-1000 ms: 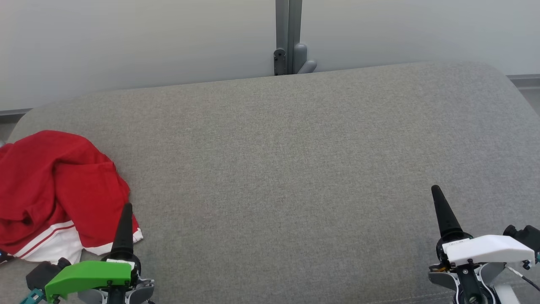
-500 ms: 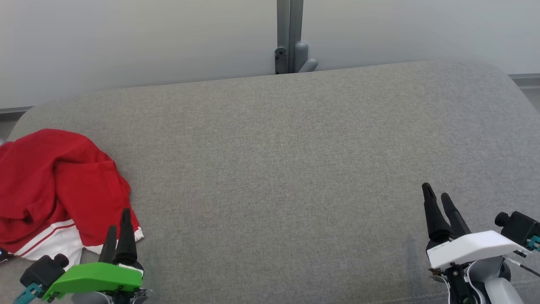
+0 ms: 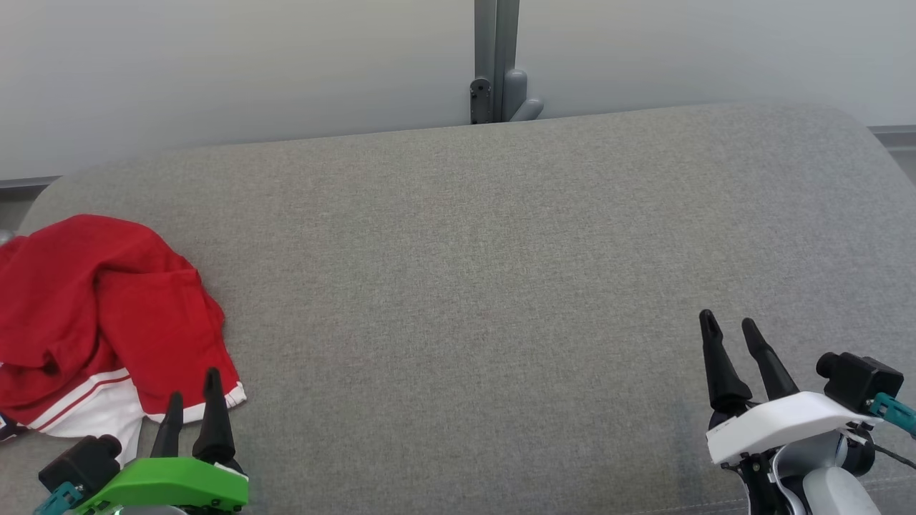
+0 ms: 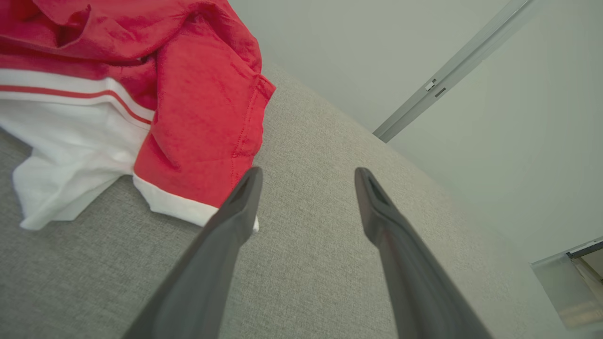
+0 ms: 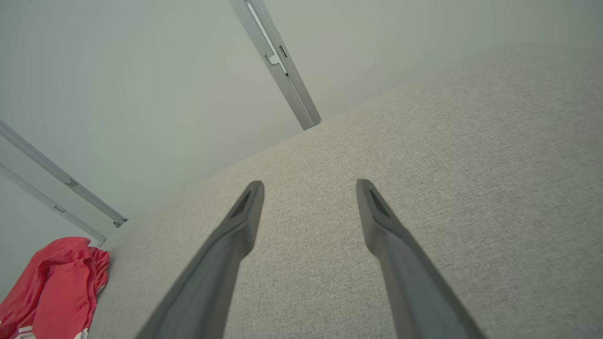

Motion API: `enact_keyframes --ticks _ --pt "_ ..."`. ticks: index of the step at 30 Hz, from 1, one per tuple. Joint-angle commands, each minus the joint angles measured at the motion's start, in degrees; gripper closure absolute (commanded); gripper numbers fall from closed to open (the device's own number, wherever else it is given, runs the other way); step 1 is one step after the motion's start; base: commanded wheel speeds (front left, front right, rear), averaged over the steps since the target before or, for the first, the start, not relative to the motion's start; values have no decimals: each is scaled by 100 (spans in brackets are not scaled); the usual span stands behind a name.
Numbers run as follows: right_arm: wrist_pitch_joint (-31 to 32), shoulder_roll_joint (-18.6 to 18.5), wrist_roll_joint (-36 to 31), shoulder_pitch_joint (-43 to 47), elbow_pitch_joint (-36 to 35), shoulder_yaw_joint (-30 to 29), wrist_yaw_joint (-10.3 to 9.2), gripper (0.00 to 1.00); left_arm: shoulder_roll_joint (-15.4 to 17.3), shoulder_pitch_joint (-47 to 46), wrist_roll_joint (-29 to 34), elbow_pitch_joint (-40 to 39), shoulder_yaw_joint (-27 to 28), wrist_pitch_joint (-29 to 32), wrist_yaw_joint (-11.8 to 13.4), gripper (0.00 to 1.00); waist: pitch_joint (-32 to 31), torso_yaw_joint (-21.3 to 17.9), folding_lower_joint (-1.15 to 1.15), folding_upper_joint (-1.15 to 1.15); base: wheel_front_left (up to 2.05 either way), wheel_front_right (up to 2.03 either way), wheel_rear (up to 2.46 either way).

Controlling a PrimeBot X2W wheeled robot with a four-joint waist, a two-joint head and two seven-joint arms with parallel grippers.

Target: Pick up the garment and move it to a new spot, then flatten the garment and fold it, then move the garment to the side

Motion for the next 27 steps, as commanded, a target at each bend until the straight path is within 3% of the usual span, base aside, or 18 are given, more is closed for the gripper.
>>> enact_keyframes --ticks 1,27 --pt "-63 -36 -185 -56 -53 20 2 0 45 -1 180 -31 24 -51 -21 0 -6 2 0 23 0 0 0" --pt "-445 -6 -1743 114 -29 51 2 0 65 159 2140 -87 25 -443 -110 0 -41 17 0 33 0 0 0"
